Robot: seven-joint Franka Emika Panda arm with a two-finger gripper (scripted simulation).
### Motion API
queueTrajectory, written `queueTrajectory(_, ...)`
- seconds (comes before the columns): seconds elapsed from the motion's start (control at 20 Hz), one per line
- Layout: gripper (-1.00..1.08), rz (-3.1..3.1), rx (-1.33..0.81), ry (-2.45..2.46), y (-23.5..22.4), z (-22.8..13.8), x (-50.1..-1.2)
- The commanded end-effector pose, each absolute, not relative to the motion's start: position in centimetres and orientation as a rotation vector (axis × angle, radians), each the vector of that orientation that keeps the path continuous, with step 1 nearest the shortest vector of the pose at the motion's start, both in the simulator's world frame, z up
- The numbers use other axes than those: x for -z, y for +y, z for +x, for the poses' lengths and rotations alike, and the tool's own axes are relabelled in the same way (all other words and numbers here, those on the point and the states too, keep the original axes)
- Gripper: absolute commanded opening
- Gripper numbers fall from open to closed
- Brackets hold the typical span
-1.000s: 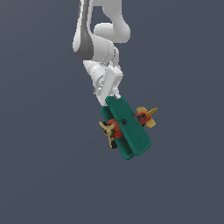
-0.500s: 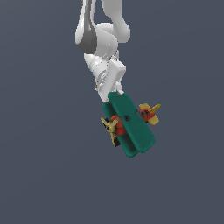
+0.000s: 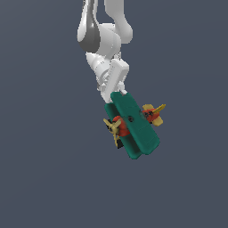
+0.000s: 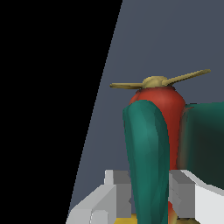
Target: Pick up the object and move it to a goal position.
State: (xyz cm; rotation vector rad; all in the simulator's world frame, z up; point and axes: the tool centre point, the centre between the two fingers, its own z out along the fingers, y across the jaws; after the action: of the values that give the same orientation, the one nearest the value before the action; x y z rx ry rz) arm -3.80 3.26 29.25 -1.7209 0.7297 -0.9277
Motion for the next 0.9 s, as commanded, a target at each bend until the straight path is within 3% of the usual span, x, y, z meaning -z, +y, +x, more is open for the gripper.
queueTrajectory(0.0, -1.0, -1.716, 0.934, 0.723, 3.4, -3.7, -29.9)
queueTrajectory(0.45, -1.0, -1.711, 0.939, 0.717, 4.3, -3.8, -32.3)
queueTrajectory(0.85, -1.0, -1.707, 0.945, 0.711, 6.3, -4.1, -37.3)
